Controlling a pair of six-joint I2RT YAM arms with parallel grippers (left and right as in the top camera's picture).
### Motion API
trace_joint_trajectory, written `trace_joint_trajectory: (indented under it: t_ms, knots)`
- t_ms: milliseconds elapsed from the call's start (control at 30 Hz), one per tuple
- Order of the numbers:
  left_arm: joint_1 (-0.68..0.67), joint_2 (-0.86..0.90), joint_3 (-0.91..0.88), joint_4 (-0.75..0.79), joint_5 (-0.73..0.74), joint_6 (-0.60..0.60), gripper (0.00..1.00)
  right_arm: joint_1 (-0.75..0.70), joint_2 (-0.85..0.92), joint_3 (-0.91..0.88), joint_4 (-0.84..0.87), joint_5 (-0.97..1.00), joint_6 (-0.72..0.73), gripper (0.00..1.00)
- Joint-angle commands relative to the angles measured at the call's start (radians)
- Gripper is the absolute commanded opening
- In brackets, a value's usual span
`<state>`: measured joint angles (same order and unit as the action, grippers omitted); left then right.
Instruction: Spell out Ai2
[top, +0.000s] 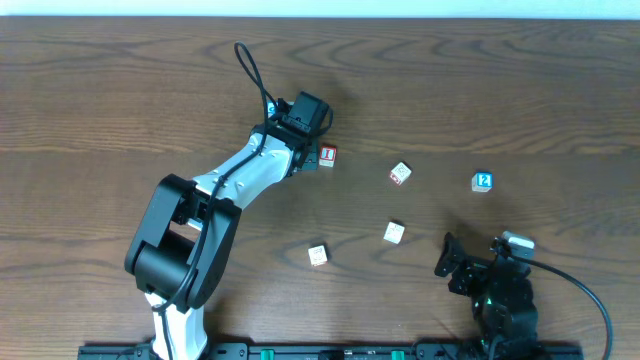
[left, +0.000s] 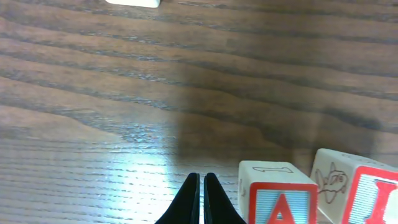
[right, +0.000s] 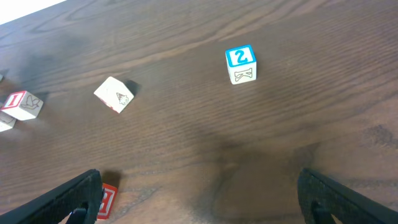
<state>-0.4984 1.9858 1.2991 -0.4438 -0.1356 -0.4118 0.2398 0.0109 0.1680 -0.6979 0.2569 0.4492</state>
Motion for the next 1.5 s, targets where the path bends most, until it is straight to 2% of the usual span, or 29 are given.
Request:
trace_joint_trajectory:
  t_ms: [0,600,1167,1333,1467]
  knots:
    - [0.002,-0.023,0.018,0.0,0.04,-0.024,0.06,-0.005,-0.005,-0.002,-0.001,0.0,0.018,0.99]
    - [0.0,-0.023,0.018,0.036,0.107,-0.041,0.06,-0.005,-0.005,-0.002,-0.001,0.0,0.018,0.99]
    - [0.0,-0.023,0.018,0.065,0.11,-0.037,0.06,-0.005,-0.005,-0.002,-0.001,0.0,0.018,0.99]
    - [0.001,-0.023,0.018,0.052,0.096,-0.038,0.06,-0.005,-0.005,-0.002,-0.001,0.0,0.018,0.99]
    - [0.009,-0.028,0.019,0.05,0.013,-0.037,0.06,-0.005,-0.005,-0.002,-0.001,0.0,0.018,0.99]
